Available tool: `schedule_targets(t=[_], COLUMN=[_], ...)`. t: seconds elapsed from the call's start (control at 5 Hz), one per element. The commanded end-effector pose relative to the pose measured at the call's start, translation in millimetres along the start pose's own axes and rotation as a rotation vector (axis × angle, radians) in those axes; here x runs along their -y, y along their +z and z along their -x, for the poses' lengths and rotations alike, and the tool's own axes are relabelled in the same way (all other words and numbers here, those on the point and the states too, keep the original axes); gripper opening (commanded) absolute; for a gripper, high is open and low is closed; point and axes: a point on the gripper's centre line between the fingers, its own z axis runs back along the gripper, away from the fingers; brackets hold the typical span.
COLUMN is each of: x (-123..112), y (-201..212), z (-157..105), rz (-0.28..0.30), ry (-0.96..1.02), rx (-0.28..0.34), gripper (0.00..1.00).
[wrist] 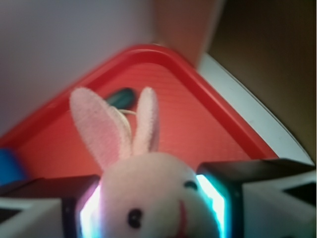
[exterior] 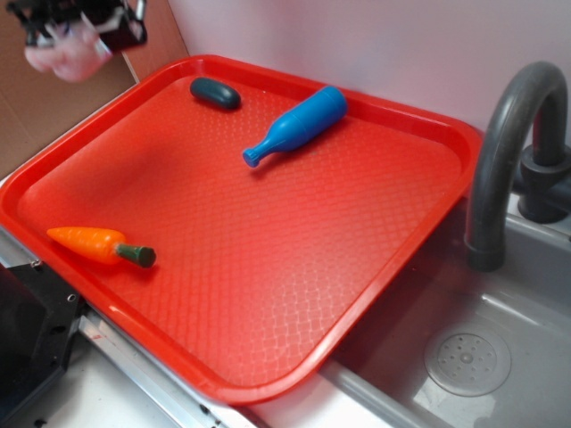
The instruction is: Grab the pink bunny.
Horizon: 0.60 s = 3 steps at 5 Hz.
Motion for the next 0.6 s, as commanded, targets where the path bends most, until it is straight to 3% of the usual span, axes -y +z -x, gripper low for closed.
schedule_targets(t=[0.0,0.2,0.4], x=[49.2,48.3,38.7], y=[110.7,120.7,102.7], z=[11.5,12.6,1.8], rz=[0.232,0.262,0.198], ry=[-0.136,-0.060,-0.035], rx=[-0.010,-0.029,-0.088], gripper=[0.00,0.00,0.00])
